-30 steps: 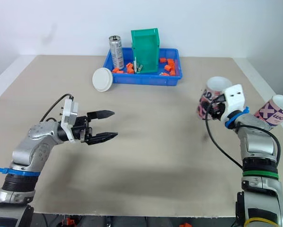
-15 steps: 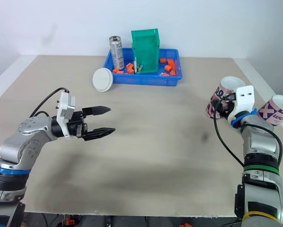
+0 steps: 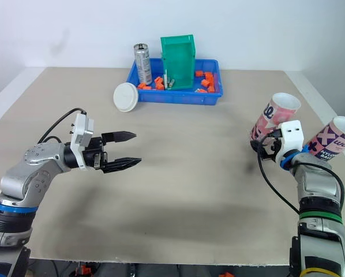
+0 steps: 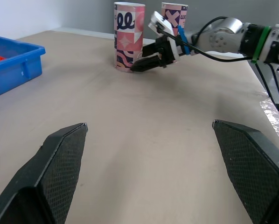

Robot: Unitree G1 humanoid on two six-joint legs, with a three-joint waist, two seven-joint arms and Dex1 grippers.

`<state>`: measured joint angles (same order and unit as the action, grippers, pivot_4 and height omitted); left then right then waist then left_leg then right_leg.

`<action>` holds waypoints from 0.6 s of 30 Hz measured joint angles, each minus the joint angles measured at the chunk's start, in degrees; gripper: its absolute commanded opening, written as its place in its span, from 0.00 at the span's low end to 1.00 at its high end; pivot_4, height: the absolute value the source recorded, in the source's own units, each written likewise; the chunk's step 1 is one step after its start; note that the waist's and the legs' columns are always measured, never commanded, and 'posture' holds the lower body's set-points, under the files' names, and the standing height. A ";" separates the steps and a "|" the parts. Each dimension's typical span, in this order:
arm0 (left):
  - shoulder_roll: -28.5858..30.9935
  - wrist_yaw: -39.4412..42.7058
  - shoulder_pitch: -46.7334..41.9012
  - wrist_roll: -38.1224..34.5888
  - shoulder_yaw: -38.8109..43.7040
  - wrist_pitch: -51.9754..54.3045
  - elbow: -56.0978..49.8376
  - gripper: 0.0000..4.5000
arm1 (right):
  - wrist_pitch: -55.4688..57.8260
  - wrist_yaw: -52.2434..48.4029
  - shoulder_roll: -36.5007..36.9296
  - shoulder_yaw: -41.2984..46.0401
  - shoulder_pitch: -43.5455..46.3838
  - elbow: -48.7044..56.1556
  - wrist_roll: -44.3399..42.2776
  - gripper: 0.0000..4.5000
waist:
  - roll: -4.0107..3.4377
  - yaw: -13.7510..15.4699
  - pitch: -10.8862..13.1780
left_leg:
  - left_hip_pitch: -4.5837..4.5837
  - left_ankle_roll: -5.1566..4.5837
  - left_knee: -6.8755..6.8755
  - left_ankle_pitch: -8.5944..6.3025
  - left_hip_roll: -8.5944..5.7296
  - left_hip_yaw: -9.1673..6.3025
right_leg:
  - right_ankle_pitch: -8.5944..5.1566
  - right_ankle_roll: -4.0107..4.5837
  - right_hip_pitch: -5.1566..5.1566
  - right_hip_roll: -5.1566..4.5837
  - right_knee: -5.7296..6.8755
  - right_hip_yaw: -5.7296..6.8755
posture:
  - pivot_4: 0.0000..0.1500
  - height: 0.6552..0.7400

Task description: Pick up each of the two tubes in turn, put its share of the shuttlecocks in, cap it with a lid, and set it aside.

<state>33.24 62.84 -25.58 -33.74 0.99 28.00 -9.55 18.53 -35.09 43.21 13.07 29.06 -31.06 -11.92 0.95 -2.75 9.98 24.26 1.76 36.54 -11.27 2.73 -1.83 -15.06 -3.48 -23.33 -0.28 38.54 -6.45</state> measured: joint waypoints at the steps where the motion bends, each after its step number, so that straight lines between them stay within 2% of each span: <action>1: 0.43 0.01 0.05 0.00 0.01 0.09 0.02 1.00 | 0.40 -0.95 0.91 0.02 -1.35 1.71 -0.08 0.99 | 0.00 0.02 0.00 | 0.00 0.00 0.00 0.00 0.00 0.00 | 0.00 0.00 0.00 0.00 0.00 0.00 | 1.00 0.63; 7: 2.98 -0.27 3.19 -0.32 1.28 1.65 -0.40 1.00 | 2.90 -6.38 4.79 1.75 -10.26 10.55 -2.17 0.99 | -0.01 0.00 -0.01 | -0.02 0.00 -0.01 0.00 0.02 0.00 | -0.04 -0.04 0.00 0.01 0.00 0.00 | 1.00 0.63; 11: 3.81 -5.73 7.64 -1.49 4.22 6.32 -1.53 1.00 | 6.40 -15.71 4.01 3.37 -23.00 30.11 -11.50 0.99 | -0.02 -0.26 0.01 | -0.07 -0.02 -0.05 -0.02 0.07 -0.03 | -0.18 -0.12 -0.03 0.06 0.13 0.00 | 1.00 0.63; 14: 4.42 -8.08 10.99 -0.89 5.73 6.64 -2.72 1.00 | 7.82 -17.48 1.85 2.96 -24.36 38.95 -15.86 0.99 | -0.01 -0.49 0.02 | -0.17 0.03 0.05 0.04 0.08 0.02 | -0.07 -0.12 0.02 0.05 0.22 -0.01 | 1.00 0.63; 18: 4.37 -9.87 16.84 -0.22 8.55 4.88 -3.36 1.00 | 9.49 -16.96 -0.83 1.89 -24.49 43.89 -18.31 0.99 | 0.19 -0.12 0.12 | -0.18 -0.04 0.11 0.15 0.07 0.02 | -0.06 0.16 0.01 0.04 0.22 0.00 | 1.00 0.63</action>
<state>37.61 52.97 -8.74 -33.96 9.53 32.88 -12.91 28.03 -52.05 42.37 14.96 4.57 12.83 -30.23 1.14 -2.87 10.10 24.08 1.72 36.65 -11.13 2.80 -1.81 -15.12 -3.33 -23.31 -0.24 38.76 -6.45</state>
